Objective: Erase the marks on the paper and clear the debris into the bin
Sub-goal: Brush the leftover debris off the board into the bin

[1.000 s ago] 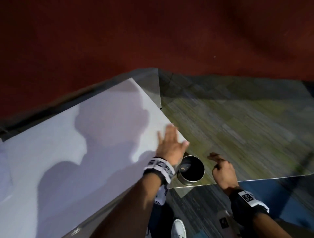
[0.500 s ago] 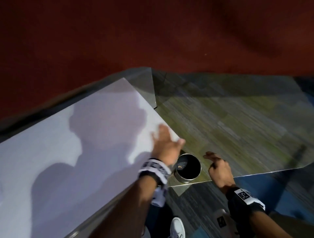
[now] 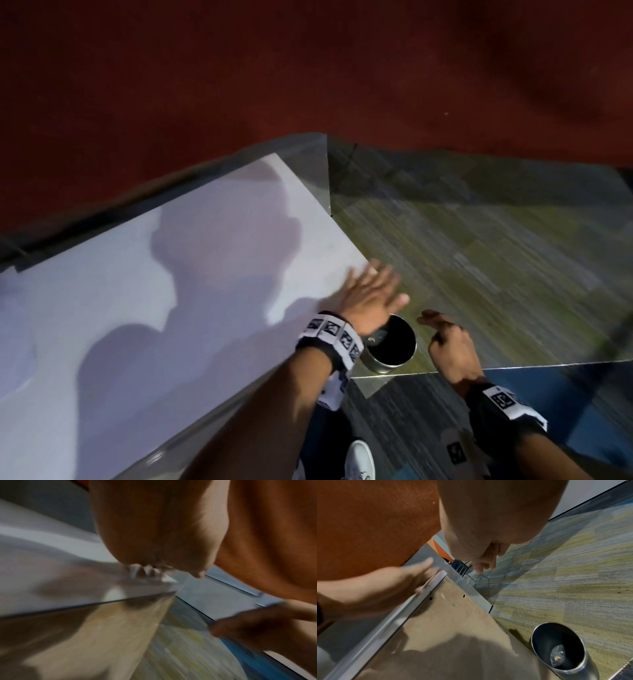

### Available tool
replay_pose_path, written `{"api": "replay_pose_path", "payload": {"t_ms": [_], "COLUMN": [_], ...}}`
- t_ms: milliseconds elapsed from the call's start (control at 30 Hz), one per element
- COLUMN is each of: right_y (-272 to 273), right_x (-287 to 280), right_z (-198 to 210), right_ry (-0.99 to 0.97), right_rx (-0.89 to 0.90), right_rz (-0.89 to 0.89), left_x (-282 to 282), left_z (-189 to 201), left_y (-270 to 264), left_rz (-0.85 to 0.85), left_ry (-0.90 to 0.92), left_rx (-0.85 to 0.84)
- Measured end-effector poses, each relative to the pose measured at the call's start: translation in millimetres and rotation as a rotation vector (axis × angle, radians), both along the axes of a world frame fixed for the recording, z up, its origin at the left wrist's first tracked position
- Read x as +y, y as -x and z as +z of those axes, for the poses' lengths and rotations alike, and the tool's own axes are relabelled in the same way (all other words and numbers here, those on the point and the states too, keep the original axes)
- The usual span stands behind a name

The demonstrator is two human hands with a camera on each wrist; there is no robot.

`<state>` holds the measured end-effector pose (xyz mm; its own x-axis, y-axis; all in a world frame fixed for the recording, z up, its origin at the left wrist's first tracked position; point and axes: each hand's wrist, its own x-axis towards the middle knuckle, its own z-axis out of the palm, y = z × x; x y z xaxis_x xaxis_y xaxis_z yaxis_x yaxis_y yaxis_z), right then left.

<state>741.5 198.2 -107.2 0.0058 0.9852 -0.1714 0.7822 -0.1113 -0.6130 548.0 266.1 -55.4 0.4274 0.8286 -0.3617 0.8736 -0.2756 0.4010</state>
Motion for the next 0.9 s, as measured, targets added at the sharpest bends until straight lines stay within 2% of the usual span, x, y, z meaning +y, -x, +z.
{"api": "replay_pose_path", "payload": {"t_ms": [33,67,100,167,233,300,333,367,400,500,533,567,633,700,767,800,833,867,900], "right_y": [2,2,2,-1,-3,-4,-2,0,3,10,11,11,4,4,-3,-5,-6,-7,-7], "right_x": [-1,0,0,-1,-1,-3,-4,-6,-7,-7,-8,-8,-9,-8,-11,-13,-16,-19,-21], "right_z": [-1,-1,-1,0,2,3,4,5,5,8,8,8,8,8,10,9,8,6,4], "right_ry": [0.001,0.009,0.028,0.048,0.037,0.041,0.051,0.057,0.057,0.061,0.062,0.056,0.049,0.045,0.052,0.056,0.06,0.068,0.07], "right_rx": [-0.004,-0.003,-0.003,-0.009,-0.018,-0.014,-0.012,-0.012,-0.017,-0.035,-0.035,-0.034,-0.039,-0.041,-0.037,-0.029,-0.024,-0.02,-0.016], "right_rz": [0.014,0.023,0.023,0.014,0.005,-0.001,0.005,0.017,0.028,0.016,0.012,0.018,0.027,0.02,-0.014,-0.027,-0.033,-0.03,-0.027], "left_x": [-9,-13,-12,-11,-10,-14,-20,-24,-29,-41,-41,-37,-33,-38,-55,-65,-74,-79,-80], "left_z": [6,16,15,3,-9,-23,-24,-22,-16,-2,11,13,13,0,-14,-18,-19,-24,-26], "left_y": [-8,-3,12,57,118,151,145,125,94,-8,-26,-28,-2,54,97,102,93,70,40], "left_rz": [-0.148,-0.174,-0.08,0.254,0.627,0.941,1.021,0.978,0.853,0.164,0.031,0.007,0.207,0.499,0.786,0.899,0.958,0.934,0.824], "left_ry": [-0.011,-0.06,-0.102,-0.24,-0.367,-0.218,-0.211,-0.245,-0.248,0.001,0.025,-0.006,-0.158,-0.257,-0.226,-0.179,-0.124,-0.104,-0.079], "left_rx": [-0.03,-0.069,-0.081,-0.052,0.063,0.142,0.166,0.161,0.105,-0.126,-0.136,-0.143,-0.082,-0.01,0.054,0.075,0.087,0.097,0.11]}}
